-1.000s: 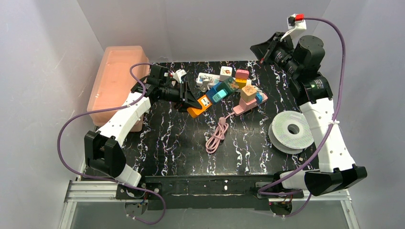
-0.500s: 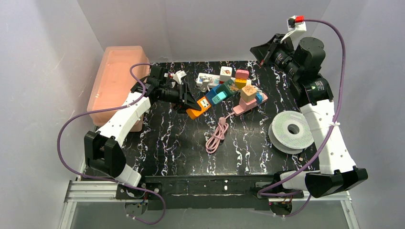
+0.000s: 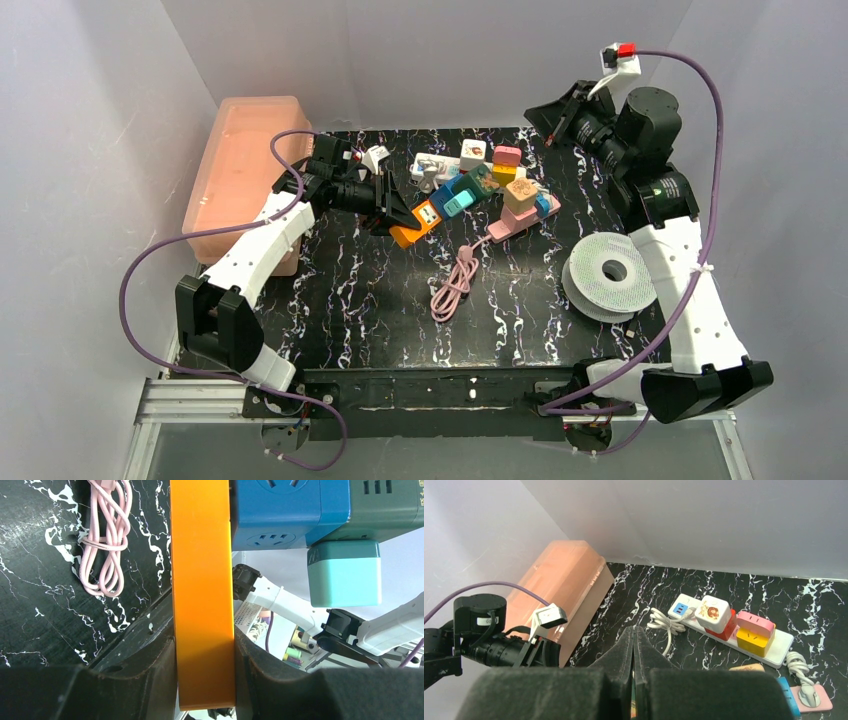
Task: Pull the plug off the socket
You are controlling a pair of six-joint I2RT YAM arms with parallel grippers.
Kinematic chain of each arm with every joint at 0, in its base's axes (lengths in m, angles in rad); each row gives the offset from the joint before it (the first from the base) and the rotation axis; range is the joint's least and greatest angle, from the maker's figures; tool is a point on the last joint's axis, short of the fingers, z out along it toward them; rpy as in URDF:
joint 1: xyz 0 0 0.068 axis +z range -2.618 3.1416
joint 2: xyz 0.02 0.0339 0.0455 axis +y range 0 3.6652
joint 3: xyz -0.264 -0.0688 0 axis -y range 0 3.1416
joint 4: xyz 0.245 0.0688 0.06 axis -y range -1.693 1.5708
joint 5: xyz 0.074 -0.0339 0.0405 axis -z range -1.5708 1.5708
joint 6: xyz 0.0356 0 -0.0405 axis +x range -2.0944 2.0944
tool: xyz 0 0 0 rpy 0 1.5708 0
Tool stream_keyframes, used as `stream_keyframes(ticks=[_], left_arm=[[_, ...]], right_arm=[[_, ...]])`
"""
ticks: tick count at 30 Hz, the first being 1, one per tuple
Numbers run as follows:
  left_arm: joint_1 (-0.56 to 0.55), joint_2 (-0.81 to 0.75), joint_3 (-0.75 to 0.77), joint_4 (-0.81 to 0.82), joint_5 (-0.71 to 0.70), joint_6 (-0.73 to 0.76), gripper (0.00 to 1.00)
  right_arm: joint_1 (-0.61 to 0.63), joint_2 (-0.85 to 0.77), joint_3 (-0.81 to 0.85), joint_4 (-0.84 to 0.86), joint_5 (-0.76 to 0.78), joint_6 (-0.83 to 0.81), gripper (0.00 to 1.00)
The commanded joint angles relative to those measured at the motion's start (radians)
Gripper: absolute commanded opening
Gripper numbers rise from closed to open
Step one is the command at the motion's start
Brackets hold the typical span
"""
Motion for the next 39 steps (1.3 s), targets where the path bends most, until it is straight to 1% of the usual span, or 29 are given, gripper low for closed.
stream_keyframes(ticks=[1, 7, 14, 22, 24, 28, 30, 33, 35, 39], left_arm=[[0.001, -0.088, 0.039, 0.014, 0.152, 0.028, 0.0], [0.001, -0.096, 0.025, 0.023, 0.149, 0.026, 0.0], [0.001, -0.107, 0.021, 0.006, 0.142, 0.042, 0.0], [0.002, -0.11, 0.016, -0.001, 0.14, 0.045, 0.0], [0.001, -0.112, 0.016, -0.004, 0.137, 0.047, 0.0], [0.002, -0.116, 0.017, -0.006, 0.133, 0.048, 0.0], [0.002, -0.116, 0.016, -0.01, 0.133, 0.051, 0.0], [0.002, -0.117, 0.017, -0.011, 0.133, 0.05, 0.0], [0.003, -0.117, 0.019, -0.011, 0.132, 0.05, 0.0], [0.002, -0.122, 0.021, -0.011, 0.132, 0.048, 0.0]], right_arm=[[-0.005, -0.053, -0.038, 0.061, -0.031, -0.018, 0.01], [-0.006, -0.059, -0.051, 0.04, -0.043, -0.007, 0.01], [-0.006, -0.049, -0.013, 0.04, -0.066, -0.003, 0.01], [-0.006, -0.019, 0.041, -0.042, -0.052, 0.018, 0.01], [-0.006, -0.017, 0.047, -0.06, -0.023, 0.026, 0.01], [-0.007, 0.014, 0.123, -0.163, 0.097, 0.075, 0.01], [-0.006, 0.043, 0.178, -0.251, 0.214, 0.128, 0.01], [-0.007, 0.081, 0.229, -0.36, 0.437, 0.211, 0.01], [-0.007, 0.074, 0.217, -0.381, 0.538, 0.275, 0.01], [-0.007, 0.039, 0.165, -0.355, 0.668, 0.344, 0.01]])
